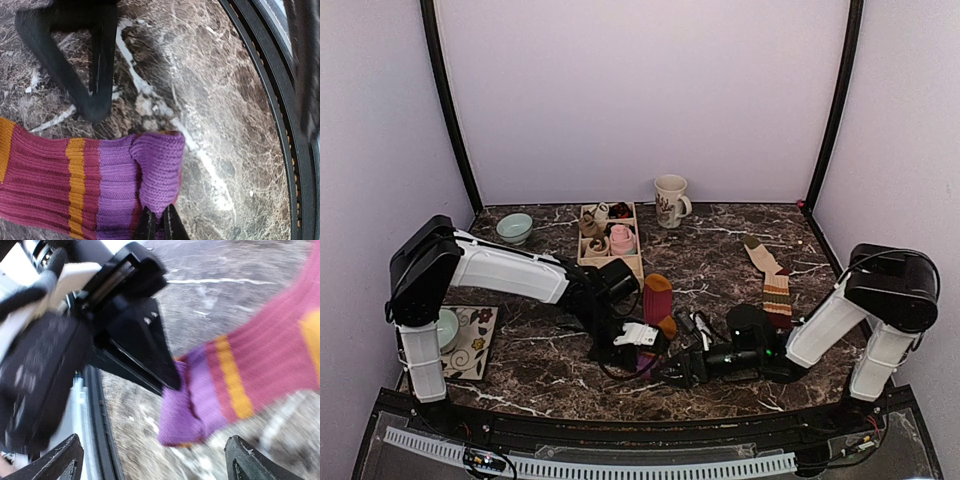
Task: Roll the socks
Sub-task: Roll the sock at the center of the board.
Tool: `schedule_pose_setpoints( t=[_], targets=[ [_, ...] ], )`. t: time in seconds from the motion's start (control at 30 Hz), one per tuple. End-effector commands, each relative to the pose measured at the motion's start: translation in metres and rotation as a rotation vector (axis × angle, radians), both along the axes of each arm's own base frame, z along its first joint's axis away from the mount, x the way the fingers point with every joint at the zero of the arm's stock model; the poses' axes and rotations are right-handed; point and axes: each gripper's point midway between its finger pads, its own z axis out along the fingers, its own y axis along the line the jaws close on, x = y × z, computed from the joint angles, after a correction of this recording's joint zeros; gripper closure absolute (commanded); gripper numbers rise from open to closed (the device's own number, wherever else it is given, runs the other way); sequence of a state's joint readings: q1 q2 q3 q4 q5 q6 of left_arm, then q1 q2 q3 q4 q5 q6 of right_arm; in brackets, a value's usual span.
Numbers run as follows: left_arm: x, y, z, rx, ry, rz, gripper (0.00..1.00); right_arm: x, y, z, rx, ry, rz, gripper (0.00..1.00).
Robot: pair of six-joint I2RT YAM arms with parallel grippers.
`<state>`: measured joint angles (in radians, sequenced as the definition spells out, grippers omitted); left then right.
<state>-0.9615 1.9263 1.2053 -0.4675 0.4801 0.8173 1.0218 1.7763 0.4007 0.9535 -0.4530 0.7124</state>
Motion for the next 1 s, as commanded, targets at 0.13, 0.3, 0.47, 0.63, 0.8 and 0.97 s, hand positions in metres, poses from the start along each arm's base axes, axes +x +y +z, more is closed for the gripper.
schedule_pose_setpoints(
  t=[0.13,0.3,0.47,0.63,0.8,0.97],
  targets=[
    [-0.003,0.007,-0.004,0.085,0.242,0.072,0.97,0.015,-0.074,-0.027,-0.365,-0.265,-0.256,0.0],
    [-0.004,0.007,-0.006,0.127,0.351,0.087,0.97,0.051,-0.106,0.028,-0.34,-0.369,-0.557,0.0],
    [-0.007,0.006,-0.008,0.157,0.443,0.093,0.96,0.044,-0.118,0.068,-0.101,-0.496,-0.565,0.0],
    [-0.008,0.005,-0.012,0.183,0.506,0.09,0.96,0.022,-0.096,0.066,-0.226,-0.713,-0.305,0.0],
    [-0.007,0.002,-0.011,0.198,0.552,0.096,0.96,0.007,-0.072,0.051,-0.338,-0.807,-0.115,0.19],
    [-0.01,0.006,-0.019,0.255,0.604,0.083,0.96,-0.012,-0.046,0.036,-0.398,-0.871,0.079,0.36]
  ],
)
